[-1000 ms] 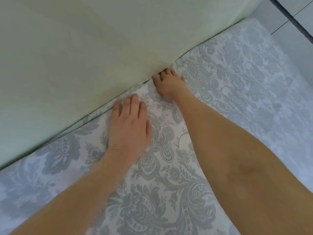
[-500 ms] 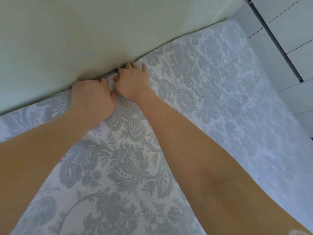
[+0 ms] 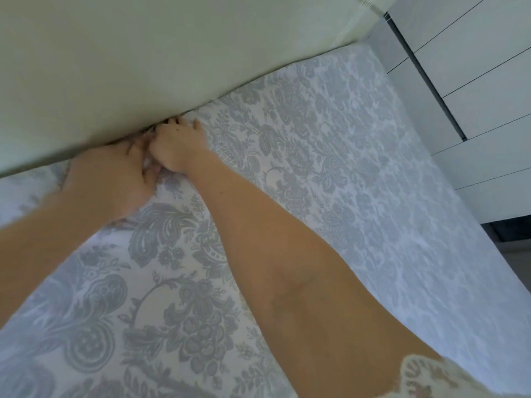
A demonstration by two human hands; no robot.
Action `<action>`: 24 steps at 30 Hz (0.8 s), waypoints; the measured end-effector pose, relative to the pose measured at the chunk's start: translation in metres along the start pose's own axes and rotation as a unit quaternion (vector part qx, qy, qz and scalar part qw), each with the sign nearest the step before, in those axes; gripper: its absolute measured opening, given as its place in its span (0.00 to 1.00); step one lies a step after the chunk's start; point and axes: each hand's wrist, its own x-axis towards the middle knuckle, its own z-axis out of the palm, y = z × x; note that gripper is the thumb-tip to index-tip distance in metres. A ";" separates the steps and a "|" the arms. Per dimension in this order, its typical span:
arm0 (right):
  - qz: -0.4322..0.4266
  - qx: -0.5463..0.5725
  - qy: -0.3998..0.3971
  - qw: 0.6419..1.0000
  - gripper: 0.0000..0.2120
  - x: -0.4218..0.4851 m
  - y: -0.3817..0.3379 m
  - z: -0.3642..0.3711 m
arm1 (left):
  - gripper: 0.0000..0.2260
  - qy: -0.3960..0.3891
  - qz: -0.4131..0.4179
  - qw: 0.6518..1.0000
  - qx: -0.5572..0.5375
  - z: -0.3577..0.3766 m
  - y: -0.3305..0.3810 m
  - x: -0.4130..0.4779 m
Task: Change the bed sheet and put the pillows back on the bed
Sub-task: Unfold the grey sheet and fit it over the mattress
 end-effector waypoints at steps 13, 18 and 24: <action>-0.118 -0.006 0.028 0.993 0.18 -0.065 -0.110 0.019 | 0.20 -0.046 -0.139 0.988 0.058 -0.047 -0.050 -0.103; -0.098 0.110 0.070 0.987 0.19 -0.072 -0.097 0.002 | 0.21 -0.079 -0.154 0.978 0.115 -0.070 -0.040 -0.104; -0.020 0.007 0.000 1.000 0.22 -0.076 -0.126 0.019 | 0.24 -0.039 -0.133 0.990 0.036 -0.089 -0.073 -0.151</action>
